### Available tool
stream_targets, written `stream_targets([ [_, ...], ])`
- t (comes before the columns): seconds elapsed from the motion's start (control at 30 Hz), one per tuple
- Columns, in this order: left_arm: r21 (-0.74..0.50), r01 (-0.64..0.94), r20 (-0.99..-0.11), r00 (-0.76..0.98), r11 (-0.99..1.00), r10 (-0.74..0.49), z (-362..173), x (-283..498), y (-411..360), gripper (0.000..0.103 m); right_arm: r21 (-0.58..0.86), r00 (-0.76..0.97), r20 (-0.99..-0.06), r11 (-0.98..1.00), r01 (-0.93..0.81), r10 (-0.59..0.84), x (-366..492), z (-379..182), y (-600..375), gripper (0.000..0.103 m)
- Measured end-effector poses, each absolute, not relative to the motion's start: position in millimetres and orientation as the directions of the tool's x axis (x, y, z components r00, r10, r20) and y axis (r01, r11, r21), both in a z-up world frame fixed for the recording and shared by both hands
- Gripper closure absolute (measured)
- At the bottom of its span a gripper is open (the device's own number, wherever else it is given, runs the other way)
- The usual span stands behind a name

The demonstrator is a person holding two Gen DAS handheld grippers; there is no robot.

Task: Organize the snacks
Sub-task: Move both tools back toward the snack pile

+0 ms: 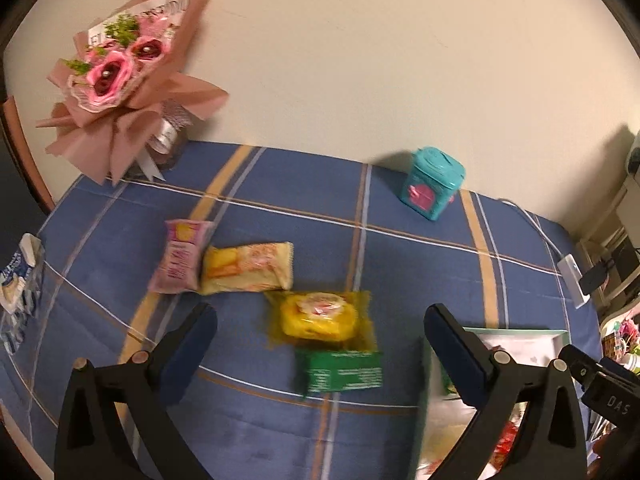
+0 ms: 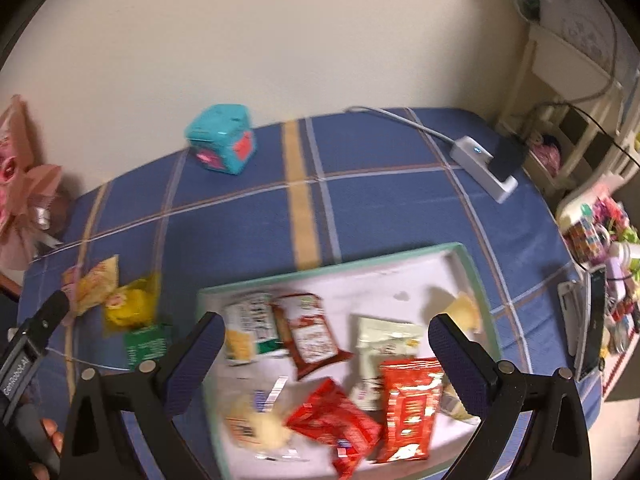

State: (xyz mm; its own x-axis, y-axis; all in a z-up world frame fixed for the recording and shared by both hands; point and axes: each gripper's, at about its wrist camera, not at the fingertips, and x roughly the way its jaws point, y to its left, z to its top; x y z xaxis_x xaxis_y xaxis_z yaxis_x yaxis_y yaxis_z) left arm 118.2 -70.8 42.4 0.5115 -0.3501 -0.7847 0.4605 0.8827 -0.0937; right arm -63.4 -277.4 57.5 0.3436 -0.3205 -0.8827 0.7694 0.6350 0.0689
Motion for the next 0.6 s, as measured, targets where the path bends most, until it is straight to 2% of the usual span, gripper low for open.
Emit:
stream_targets([
  [0.2, -0.059, 0.397, -0.792, 0.54, 0.916, -0.285, 46.7, 139.8, -34.3, 0.0, 0.062, 0.374, -0.874, 0.694, 0.717, -0.309, -30.8, 62.5, -246.5, 0.0],
  [0.6, -0.063, 0.243, -0.837, 0.516, 0.968, -0.184, 26.8, 181.0, 35.0, 0.0, 0.072, 0.402, -0.887, 0.79, 0.608, -0.228, 26.8, 40.9, -180.6, 0.0],
])
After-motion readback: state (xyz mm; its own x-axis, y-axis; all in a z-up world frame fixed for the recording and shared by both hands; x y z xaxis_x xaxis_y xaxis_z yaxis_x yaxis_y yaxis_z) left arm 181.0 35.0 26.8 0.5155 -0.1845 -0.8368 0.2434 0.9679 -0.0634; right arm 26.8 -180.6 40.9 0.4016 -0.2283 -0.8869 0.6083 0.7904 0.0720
